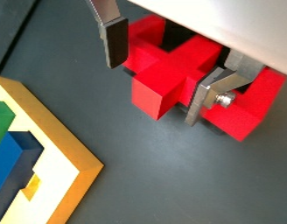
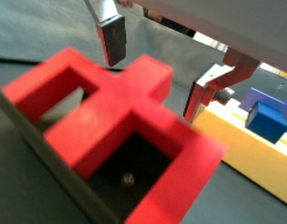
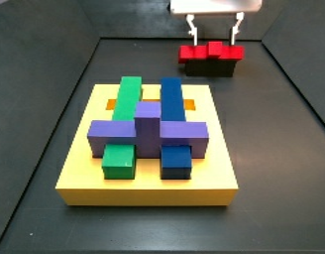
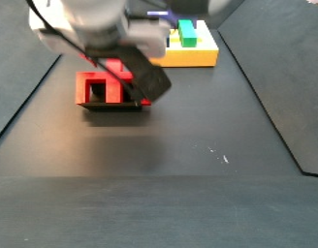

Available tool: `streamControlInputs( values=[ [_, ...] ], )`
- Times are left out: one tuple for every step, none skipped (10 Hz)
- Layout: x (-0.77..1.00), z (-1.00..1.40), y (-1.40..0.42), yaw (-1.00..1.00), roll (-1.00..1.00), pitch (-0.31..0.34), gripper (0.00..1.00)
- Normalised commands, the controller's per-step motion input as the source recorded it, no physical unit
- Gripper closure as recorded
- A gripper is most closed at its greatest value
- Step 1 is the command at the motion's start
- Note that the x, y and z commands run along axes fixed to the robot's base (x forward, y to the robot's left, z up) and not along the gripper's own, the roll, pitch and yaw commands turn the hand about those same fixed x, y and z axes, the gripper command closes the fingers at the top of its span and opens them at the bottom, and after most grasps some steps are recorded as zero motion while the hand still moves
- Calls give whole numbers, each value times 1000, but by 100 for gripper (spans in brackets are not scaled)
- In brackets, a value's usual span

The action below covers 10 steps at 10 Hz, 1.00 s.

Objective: Pick up the red object. Move up. Place the red object on the fixture. Regrasp the red object. Move to above the board. Insert the red object.
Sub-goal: Regrasp the red object.

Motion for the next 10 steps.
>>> streamControlInputs(
  values=[
    [-3,360,-169,-77,923,-237,0],
    [0,223,-69,-34,937,-240,0],
    [0,126,-31,-3,1000,-331,0],
    [151,103,0,0,1000,-269,0],
    [189,100,0,0,1000,-226,0],
    [103,11,0,0,1000,-143,0],
    [40,0,34,0,1000,-9,0],
    [0,0,34,0,1000,0,0],
    [0,0,26,0,1000,60,0],
    [-29,51,0,80,1000,223,0]
  ],
)
